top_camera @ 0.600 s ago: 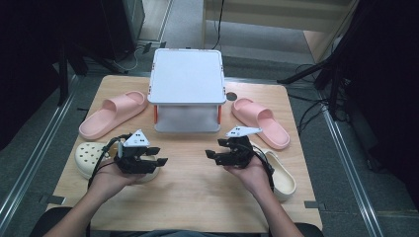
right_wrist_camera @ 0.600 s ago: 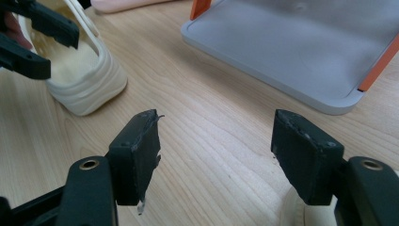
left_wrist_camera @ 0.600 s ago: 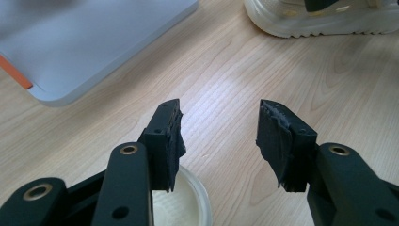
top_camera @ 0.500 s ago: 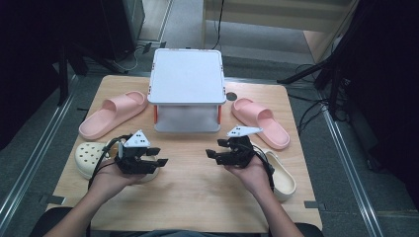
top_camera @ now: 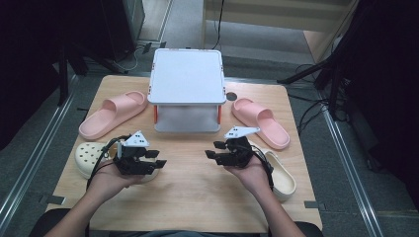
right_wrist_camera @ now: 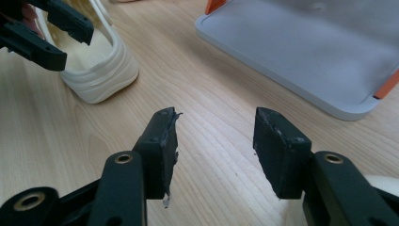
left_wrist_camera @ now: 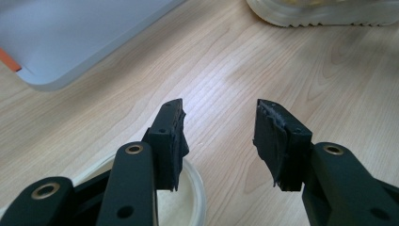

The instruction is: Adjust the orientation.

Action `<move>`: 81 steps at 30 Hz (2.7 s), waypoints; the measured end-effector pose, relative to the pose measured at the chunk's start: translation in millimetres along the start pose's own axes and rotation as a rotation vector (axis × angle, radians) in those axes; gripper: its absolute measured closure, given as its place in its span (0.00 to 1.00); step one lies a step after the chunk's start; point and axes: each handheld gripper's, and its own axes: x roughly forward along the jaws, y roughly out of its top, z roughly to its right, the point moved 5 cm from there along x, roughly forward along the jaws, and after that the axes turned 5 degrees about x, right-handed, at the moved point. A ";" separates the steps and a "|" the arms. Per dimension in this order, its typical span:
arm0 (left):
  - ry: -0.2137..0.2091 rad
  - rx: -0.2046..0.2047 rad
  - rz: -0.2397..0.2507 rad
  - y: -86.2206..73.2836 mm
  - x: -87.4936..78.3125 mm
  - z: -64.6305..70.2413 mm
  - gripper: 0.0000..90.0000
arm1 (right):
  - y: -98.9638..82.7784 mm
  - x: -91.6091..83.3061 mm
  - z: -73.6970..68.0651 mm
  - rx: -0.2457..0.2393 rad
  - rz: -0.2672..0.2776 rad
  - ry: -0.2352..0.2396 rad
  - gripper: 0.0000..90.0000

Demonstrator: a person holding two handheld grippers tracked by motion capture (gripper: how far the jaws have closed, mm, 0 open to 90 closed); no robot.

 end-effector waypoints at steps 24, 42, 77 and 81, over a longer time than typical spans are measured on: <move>0.107 -0.122 0.031 -22.5 -42.8 -19.0 0.60 | 23.7 45.4 -32.4 -0.105 -0.064 0.144 0.61; 0.241 -0.226 0.079 -44.4 -86.1 -51.2 0.61 | 45.3 102.9 -66.0 -0.178 -0.110 0.225 0.66; 0.271 -0.290 0.108 -57.8 -106.6 -70.3 0.59 | 81.4 215.9 -127.8 -0.326 -0.206 0.269 0.87; 0.281 -0.288 0.122 -58.3 -108.1 -71.9 0.59 | 80.7 213.7 -128.3 -0.354 -0.210 0.276 0.88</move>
